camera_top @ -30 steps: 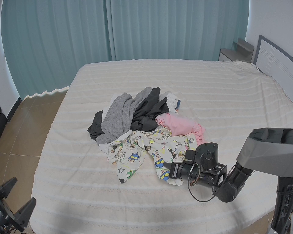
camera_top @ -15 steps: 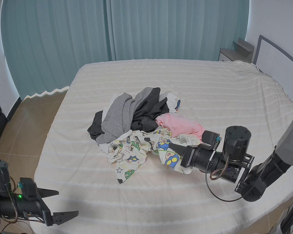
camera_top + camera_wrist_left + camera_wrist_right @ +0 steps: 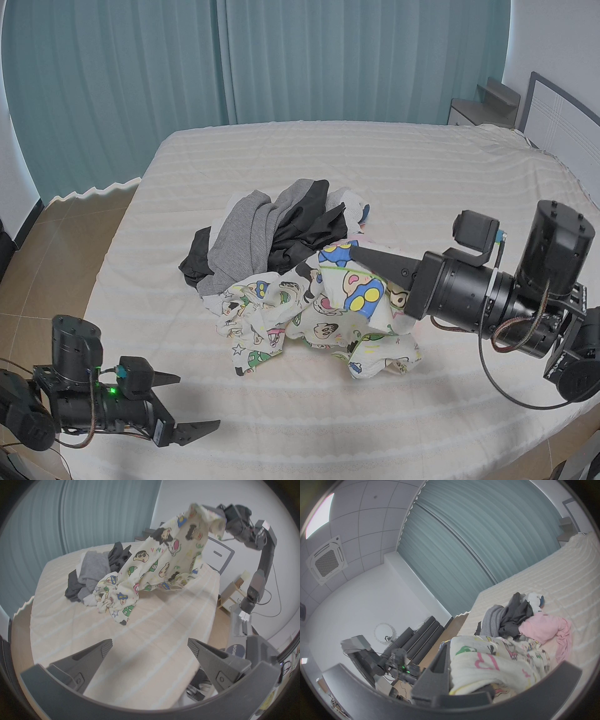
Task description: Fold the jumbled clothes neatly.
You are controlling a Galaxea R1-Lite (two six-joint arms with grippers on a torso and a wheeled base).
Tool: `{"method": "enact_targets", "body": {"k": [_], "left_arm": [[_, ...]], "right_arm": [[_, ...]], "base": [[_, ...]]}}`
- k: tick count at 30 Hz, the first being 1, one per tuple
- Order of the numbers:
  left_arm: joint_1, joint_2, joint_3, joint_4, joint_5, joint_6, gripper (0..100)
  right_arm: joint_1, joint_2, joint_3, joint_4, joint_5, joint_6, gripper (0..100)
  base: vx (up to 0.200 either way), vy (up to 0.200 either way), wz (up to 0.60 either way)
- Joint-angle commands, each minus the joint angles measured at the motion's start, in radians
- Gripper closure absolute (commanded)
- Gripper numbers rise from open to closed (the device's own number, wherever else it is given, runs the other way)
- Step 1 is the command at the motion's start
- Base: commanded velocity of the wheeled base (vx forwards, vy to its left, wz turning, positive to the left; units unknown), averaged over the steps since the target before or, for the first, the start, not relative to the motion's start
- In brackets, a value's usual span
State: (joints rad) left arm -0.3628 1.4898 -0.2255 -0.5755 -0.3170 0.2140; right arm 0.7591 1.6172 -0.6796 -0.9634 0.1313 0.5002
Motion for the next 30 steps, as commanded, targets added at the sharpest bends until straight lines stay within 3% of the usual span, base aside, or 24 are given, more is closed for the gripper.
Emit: {"method": "enact_targets", "body": {"k": [1,3,4,7,12,16,23,30], "left_arm": [[-0.13,0.265,0.055,-0.198,0.121,0.005,0],[-0.173,0.354,0.074,-0.32,0.138,0.004,0],[-0.173,0.354,0.074,-0.32,0.138,0.004,0],[-0.24,0.492,0.098,-0.543,0.182,0.004,0],[-0.255,0.632,0.11,-0.736,0.234,0.004,0],[-0.303,0.779,0.149,-0.974,0.245,-0.005,0],[-0.317,0.842,0.127,-0.995,0.303,-0.01,0],[-0.381,0.843,0.038,-0.995,0.343,-0.079,0]], "right_arm": [[0.032,-0.088,-0.061,0.063,0.008,-0.002,100],[0.039,-0.096,-0.069,0.064,0.01,-0.002,100],[0.039,-0.096,-0.069,0.064,0.01,-0.002,100],[0.057,-0.12,-0.063,0.064,0.01,-0.002,100],[0.069,-0.137,-0.074,0.066,0.01,-0.003,100],[0.08,-0.132,-0.107,0.107,0.01,-0.003,100],[0.081,-0.117,-0.14,0.112,0.01,-0.003,100],[0.085,-0.103,-0.178,0.117,0.01,-0.003,100]], "base": [[0.0,0.0,0.0],[0.0,0.0,0.0],[0.0,0.0,0.0],[0.0,0.0,0.0],[0.0,0.0,0.0],[0.0,0.0,0.0],[0.0,0.0,0.0],[0.0,0.0,0.0]]}}
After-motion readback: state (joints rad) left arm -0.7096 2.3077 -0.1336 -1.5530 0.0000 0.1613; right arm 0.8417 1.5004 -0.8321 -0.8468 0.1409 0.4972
